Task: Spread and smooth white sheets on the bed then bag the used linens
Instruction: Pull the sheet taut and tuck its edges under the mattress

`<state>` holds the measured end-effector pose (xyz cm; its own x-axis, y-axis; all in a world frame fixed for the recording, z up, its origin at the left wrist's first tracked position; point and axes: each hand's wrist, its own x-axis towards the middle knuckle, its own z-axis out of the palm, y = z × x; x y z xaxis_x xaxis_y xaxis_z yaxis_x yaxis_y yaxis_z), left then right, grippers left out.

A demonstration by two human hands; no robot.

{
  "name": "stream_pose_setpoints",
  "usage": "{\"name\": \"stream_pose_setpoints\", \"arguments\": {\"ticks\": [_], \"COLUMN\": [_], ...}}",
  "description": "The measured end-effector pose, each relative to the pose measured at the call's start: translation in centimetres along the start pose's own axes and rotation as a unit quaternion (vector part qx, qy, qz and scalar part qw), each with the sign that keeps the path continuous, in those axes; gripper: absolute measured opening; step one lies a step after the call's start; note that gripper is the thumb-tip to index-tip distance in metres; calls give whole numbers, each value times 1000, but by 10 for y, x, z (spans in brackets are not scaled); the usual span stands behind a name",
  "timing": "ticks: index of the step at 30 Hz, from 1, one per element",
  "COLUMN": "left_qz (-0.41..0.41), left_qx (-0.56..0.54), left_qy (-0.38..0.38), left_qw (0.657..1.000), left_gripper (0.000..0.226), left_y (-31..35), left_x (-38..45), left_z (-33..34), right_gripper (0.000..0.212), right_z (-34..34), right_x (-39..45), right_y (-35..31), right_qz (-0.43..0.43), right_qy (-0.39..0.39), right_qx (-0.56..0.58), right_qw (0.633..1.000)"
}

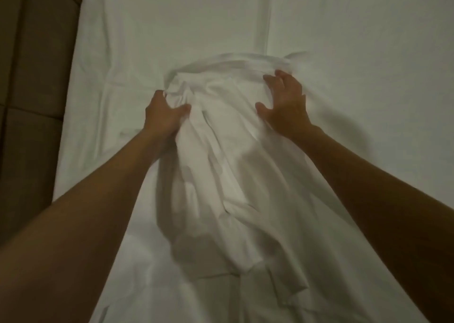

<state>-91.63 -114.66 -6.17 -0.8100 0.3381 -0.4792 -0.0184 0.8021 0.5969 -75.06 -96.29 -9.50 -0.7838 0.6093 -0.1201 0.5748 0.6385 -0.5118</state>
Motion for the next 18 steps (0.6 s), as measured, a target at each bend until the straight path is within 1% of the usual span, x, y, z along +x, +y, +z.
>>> {"name": "stream_pose_setpoints", "arguments": {"ticks": [1, 3, 5, 6, 7, 9, 11, 13, 14, 16, 18], "left_qz": [-3, 21, 67, 84, 99, 107, 67, 29, 19, 36, 58], "left_qx": [-36, -103, -114, -101, -76, -4, 65, 101, 108, 71, 35], "left_qy": [3, -20, -21, -16, -6, 23, 33, 24, 25, 16, 14], "left_qw": [999, 994, 991, 991, 992, 994, 995, 994, 994, 997, 998], "left_gripper": [50, 29, 11, 10, 19, 48, 71, 89, 97, 112, 114], "left_y": [5, 18, 35, 43, 46, 38, 15, -14, -29, -55, -81], "left_x": [3, 14, 30, 37, 48, 67, 79, 74, 63, 29, -13], "left_z": [0, -8, -30, -43, -54, -69, -69, -60, -55, -50, -48], "right_gripper": [65, 67, 66, 66, 65, 63, 61, 59, 58, 59, 60], "right_z": [-3, -7, -12, -14, -15, -15, -17, -18, -17, -9, 8], "right_x": [0, 9, 24, 33, 39, 46, 41, 25, 15, -11, -45], "right_y": [3, 10, 11, 9, 7, 0, -10, -16, -19, -23, -22], "right_qz": [19, 41, 38, 35, 35, 37, 38, 34, 27, 19, 24], "right_qy": [-47, -93, -115, -126, -138, -157, -154, -122, -97, -67, -94], "right_qx": [-1, 7, 7, 6, 0, -23, -41, -36, -24, 13, 26], "right_qw": [999, 995, 993, 991, 990, 987, 987, 991, 995, 997, 995]}}
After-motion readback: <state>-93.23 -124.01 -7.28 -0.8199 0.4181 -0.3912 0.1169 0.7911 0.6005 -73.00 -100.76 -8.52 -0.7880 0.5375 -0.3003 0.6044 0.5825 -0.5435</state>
